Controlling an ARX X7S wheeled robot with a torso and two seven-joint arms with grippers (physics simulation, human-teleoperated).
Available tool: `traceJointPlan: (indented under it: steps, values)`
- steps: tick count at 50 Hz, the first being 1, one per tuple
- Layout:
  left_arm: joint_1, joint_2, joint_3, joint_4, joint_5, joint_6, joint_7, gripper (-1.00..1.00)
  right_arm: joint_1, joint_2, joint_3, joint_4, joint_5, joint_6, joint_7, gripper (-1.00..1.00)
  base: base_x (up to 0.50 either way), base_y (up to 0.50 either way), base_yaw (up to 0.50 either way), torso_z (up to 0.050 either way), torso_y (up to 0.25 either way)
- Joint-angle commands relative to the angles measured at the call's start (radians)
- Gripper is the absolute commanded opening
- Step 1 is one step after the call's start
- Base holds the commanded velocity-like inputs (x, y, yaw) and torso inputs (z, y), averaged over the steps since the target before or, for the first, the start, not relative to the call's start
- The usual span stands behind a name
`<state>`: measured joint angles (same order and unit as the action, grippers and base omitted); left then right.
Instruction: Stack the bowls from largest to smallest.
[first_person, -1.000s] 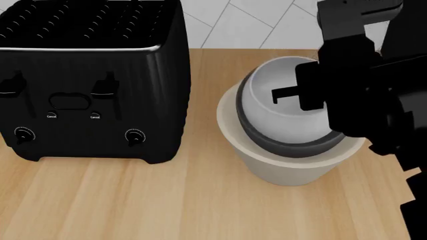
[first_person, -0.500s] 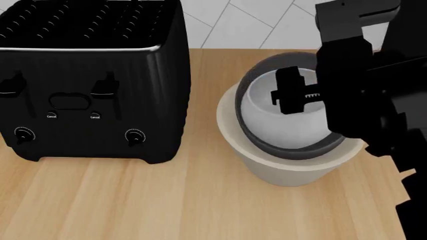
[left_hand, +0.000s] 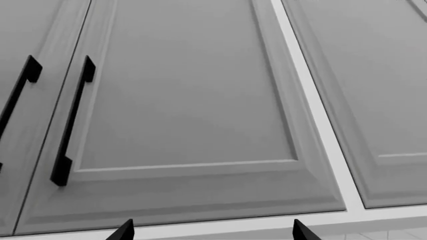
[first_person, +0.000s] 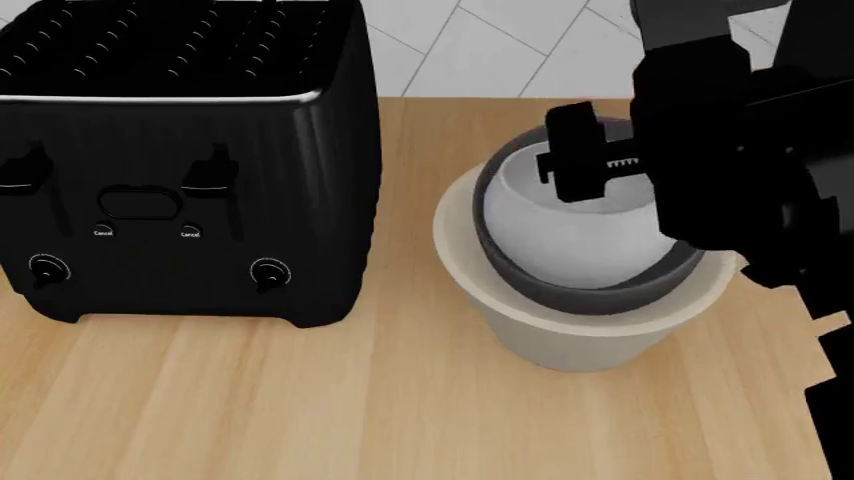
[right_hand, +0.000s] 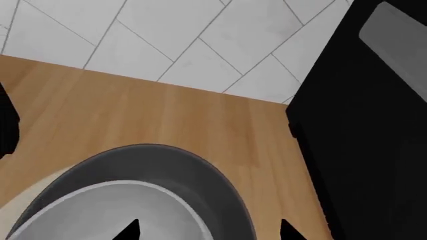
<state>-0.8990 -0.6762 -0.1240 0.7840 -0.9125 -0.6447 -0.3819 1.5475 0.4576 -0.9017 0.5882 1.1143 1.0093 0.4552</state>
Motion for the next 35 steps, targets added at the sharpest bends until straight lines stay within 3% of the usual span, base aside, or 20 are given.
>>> traceJointPlan:
  steps: [1,18,35]
  values:
    - [-0.008,0.0,0.005,0.001,-0.005,0.0,-0.004,1.0,0.024,0.036,0.032,-0.08,0.047,0.046,0.051,1.0,0.0,0.0,0.0,0.0,0.0]
    - [0.006,-0.001,0.0,0.009,-0.017,0.007,-0.006,1.0,-0.007,0.175,0.167,-0.378,0.265,0.18,0.275,1.0,0.0,0.0,0.0,0.0,0.0]
    - [0.012,-0.008,0.014,0.026,-0.021,0.0,-0.011,1.0,-0.089,0.375,0.383,-0.659,0.58,0.151,0.557,1.0,0.0,0.0,0.0,0.0,0.0]
